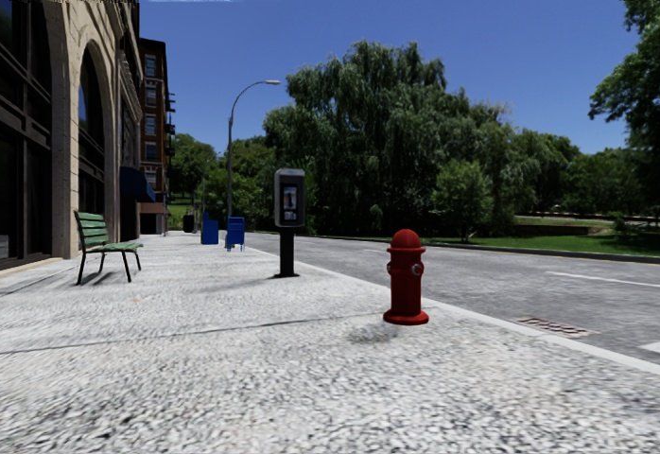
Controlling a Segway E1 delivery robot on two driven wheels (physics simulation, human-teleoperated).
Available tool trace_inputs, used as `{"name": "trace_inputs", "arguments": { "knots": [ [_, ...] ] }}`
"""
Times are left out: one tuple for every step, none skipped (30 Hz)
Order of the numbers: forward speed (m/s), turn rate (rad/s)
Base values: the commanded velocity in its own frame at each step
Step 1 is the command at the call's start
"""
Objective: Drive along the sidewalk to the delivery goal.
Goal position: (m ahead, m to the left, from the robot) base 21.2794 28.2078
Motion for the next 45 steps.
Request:
{"name": "trace_inputs", "arguments": {
  "knots": [
    [1.48,0.36],
    [1.48,0.36],
    [1.48,0.36],
    [1.48,0.36],
    [1.48,0.36],
    [1.48,0.36],
    [1.48,0.36],
    [1.48,0.36],
    [1.48,0.36],
    [1.48,0.36],
    [1.48,0.36],
    [1.48,0.36],
    [1.48,0.36],
    [1.48,0.36],
    [1.49,0.36],
    [1.49,0.36],
    [1.50,0.36],
    [1.51,0.36],
    [1.53,0.36],
    [1.53,0.36],
    [1.54,0.36],
    [1.55,0.36],
    [1.57,0.36],
    [1.57,0.36],
    [1.58,0.36],
    [1.59,0.36],
    [1.59,0.36],
    [1.59,0.36],
    [1.59,0.36],
    [1.60,0.36],
    [1.60,0.36],
    [1.60,0.36],
    [1.60,0.36],
    [1.61,0.36],
    [1.61,0.36],
    [1.61,0.36],
    [1.62,0.36],
    [1.63,0.36],
    [1.65,0.34],
    [1.66,0.11],
    [1.66,0.11],
    [1.69,0.00],
    [1.71,0.00],
    [1.74,0.00],
    [1.74,0.00]
  ]
}}
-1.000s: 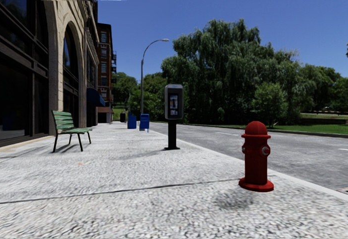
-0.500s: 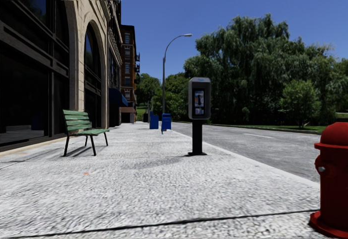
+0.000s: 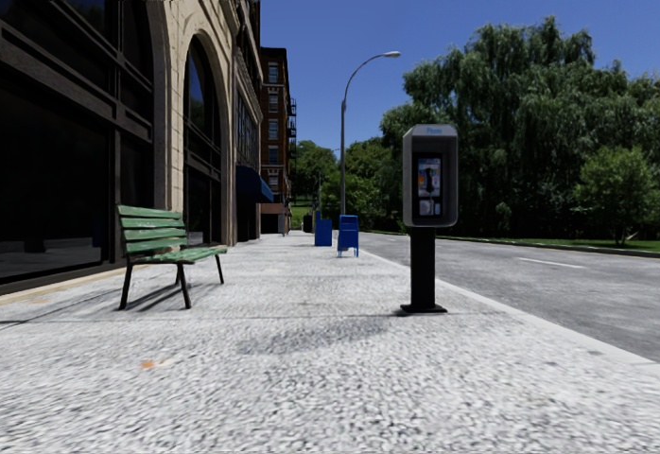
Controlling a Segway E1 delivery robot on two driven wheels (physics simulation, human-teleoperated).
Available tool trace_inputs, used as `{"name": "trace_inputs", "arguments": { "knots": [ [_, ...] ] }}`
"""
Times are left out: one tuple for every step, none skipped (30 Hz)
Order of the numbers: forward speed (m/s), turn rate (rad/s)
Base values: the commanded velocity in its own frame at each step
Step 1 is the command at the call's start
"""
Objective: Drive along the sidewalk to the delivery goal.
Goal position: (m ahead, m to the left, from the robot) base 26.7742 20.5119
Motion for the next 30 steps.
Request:
{"name": "trace_inputs", "arguments": {
  "knots": [
    [1.77,0.00],
    [1.79,0.00],
    [1.79,0.00],
    [1.79,0.00],
    [1.80,0.00],
    [1.81,0.10],
    [1.81,0.10],
    [1.81,0.19],
    [1.81,0.25],
    [1.81,0.34],
    [1.81,0.38],
    [1.81,0.38],
    [1.81,0.39],
    [1.81,0.40],
    [1.81,0.40],
    [1.81,0.40],
    [1.81,0.40],
    [1.81,0.40],
    [1.81,0.40],
    [1.81,0.40],
    [1.81,0.40],
    [1.81,0.40],
    [1.81,0.40],
    [1.81,0.40],
    [1.81,0.40],
    [1.81,0.39],
    [1.82,0.00],
    [1.82,0.00],
    [1.82,0.00],
    [1.82,0.00]
  ]
}}
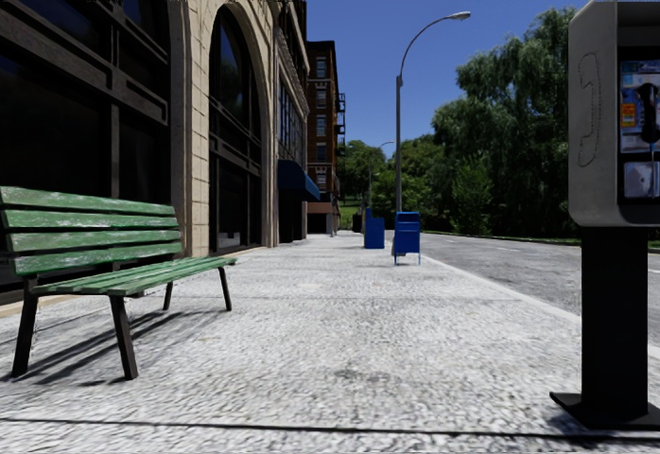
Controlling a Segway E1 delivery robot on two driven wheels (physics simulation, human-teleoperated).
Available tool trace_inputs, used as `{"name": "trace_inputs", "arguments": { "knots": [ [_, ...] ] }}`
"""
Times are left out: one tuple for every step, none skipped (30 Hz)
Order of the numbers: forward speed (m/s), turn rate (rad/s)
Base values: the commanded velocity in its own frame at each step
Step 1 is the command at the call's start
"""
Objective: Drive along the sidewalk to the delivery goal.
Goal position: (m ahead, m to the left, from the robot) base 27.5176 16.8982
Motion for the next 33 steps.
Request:
{"name": "trace_inputs", "arguments": {
  "knots": [
    [1.82,0.00],
    [1.82,0.00],
    [1.82,0.00],
    [1.83,0.00],
    [1.83,0.00],
    [1.83,0.00],
    [1.86,0.00],
    [1.90,0.00],
    [2.00,0.00],
    [2.00,0.00],
    [2.00,0.00],
    [2.00,0.00],
    [2.00,0.00],
    [2.00,0.00],
    [2.00,0.00],
    [2.00,0.00],
    [2.00,0.00],
    [2.00,0.00],
    [2.00,0.00],
    [2.00,0.00],
    [2.00,0.00],
    [2.00,0.00],
    [2.00,0.00],
    [2.00,0.00],
    [2.00,0.00],
    [2.00,0.00],
    [2.00,0.00],
    [2.00,0.00],
    [2.00,0.00],
    [2.00,0.00],
    [2.00,0.00],
    [2.00,0.00],
    [2.00,0.00]
  ]
}}
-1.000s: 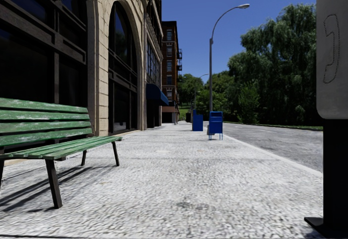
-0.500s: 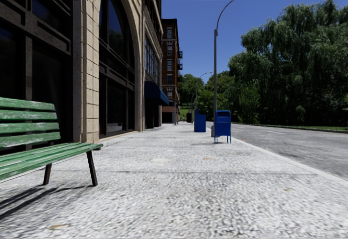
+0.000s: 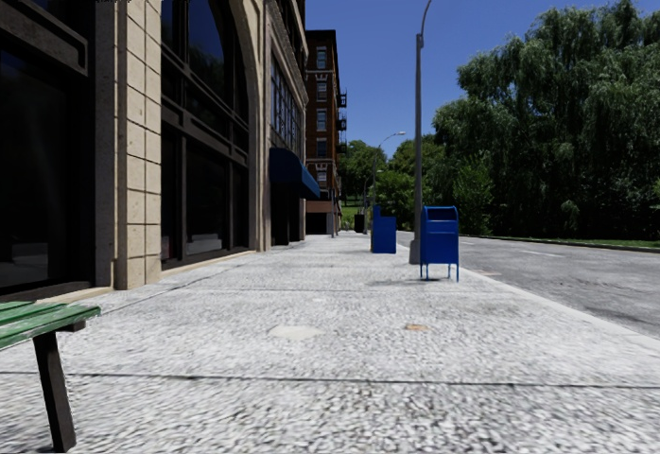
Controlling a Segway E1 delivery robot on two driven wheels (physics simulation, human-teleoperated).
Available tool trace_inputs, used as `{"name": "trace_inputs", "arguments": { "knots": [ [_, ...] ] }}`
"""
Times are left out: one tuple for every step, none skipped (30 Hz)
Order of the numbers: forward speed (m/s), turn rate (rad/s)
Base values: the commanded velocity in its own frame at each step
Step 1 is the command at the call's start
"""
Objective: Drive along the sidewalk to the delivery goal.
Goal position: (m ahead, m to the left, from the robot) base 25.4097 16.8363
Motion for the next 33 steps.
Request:
{"name": "trace_inputs", "arguments": {
  "knots": [
    [2.00,0.00],
    [2.00,0.00],
    [2.00,0.00],
    [2.00,0.00],
    [2.00,0.00],
    [2.00,0.00],
    [2.00,0.00],
    [2.00,0.00],
    [2.00,0.00],
    [2.00,0.00],
    [2.00,0.00],
    [2.00,0.00],
    [2.00,0.00],
    [2.00,0.00],
    [2.00,0.00],
    [2.00,0.00],
    [2.00,0.00],
    [2.00,0.00],
    [2.00,0.00],
    [2.00,0.00],
    [2.00,0.00],
    [2.00,0.00],
    [2.00,0.00],
    [2.00,0.00],
    [2.00,0.00],
    [2.00,0.00],
    [2.00,0.00],
    [2.00,0.00],
    [2.00,0.00],
    [2.00,0.00],
    [2.00,0.00],
    [2.00,0.00],
    [2.00,0.00]
  ]
}}
